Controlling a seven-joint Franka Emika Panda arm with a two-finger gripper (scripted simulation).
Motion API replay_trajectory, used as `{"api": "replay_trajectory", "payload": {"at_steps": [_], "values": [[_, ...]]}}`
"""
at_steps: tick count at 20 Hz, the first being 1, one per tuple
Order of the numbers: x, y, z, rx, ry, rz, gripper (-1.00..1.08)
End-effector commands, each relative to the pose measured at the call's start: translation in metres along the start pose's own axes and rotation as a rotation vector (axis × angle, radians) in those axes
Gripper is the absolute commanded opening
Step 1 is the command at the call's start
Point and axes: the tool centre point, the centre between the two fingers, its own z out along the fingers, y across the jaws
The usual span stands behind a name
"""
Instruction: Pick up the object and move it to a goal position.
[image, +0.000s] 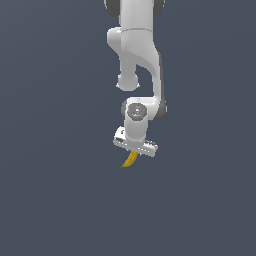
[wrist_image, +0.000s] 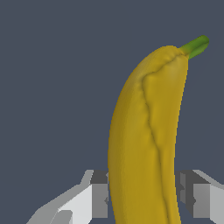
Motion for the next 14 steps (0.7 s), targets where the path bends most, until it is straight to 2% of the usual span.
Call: {"api": "replay_trajectory", "payload": {"at_steps": [1,7,14], "values": [[0.000,0.000,0.000,0.000,0.001,0.000,-1.00],[0.016,0.004,-0.017,0.020,0.041,-0.015,-1.00],[0.058,0.013,-0.066,0.074,0.155,-0.055,-1.00]]}}
